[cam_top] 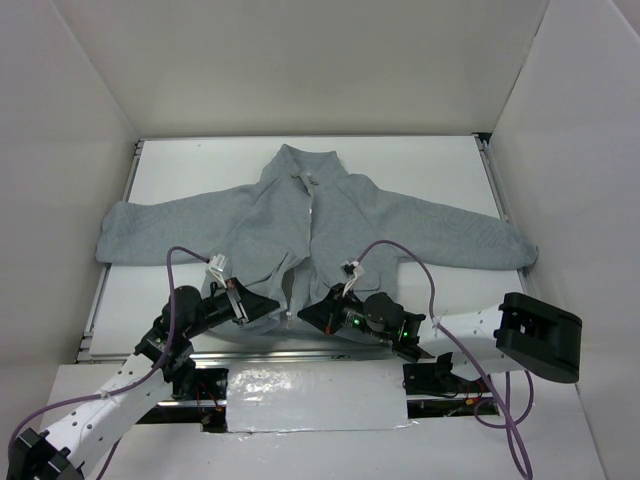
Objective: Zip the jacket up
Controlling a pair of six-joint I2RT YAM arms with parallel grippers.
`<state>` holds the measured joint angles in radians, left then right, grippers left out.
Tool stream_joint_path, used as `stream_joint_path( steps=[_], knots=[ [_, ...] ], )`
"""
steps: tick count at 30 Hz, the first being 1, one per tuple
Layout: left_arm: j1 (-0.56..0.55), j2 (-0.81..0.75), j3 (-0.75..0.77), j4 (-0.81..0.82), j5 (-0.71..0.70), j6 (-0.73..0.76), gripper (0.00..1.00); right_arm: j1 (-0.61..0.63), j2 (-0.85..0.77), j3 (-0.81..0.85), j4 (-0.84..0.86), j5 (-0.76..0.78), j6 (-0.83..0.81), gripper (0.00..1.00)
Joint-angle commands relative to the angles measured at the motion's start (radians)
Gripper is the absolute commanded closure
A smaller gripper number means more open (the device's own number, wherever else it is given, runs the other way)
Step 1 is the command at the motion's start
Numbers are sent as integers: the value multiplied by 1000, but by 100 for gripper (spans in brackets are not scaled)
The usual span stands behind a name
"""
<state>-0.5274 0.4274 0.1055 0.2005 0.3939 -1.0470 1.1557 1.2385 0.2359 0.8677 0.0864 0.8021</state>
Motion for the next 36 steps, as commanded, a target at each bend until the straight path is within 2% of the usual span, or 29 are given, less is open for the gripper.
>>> stream_joint_path(
  steps=[1,36],
  knots=[
    [-5,-3,56,39,-3,21,100,-2,-1,28,68,-8,-7,100],
    [-5,-6,17,62,23,2,100,-19,-25,52,47,15,-34,100]
  ],
)
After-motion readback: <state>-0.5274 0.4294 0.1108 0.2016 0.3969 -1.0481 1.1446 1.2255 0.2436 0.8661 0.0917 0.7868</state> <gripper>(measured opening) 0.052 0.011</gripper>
